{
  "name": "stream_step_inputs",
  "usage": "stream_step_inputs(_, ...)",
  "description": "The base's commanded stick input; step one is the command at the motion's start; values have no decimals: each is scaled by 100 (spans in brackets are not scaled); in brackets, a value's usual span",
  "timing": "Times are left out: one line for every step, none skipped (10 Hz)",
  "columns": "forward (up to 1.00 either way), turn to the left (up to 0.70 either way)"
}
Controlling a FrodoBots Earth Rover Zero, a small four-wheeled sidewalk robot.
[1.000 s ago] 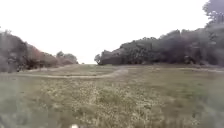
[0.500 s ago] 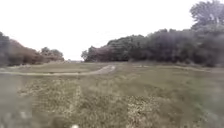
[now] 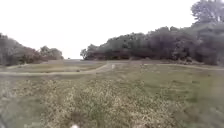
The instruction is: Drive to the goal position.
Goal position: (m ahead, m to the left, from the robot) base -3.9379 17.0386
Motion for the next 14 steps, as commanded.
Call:
stream_step_inputs(85, 1)
stream_step_inputs(85, 1)
stream_step_inputs(85, 1)
stream_step_inputs(85, 1)
stream_step_inputs(85, 1)
stream_step_inputs(85, 1)
stream_step_inputs(85, 1)
stream_step_inputs(85, 1)
stream_step_inputs(85, 1)
stream_step_inputs(85, 1)
stream_step_inputs(85, 1)
stream_step_inputs(85, 1)
stream_step_inputs(85, 1)
stream_step_inputs(85, 1)
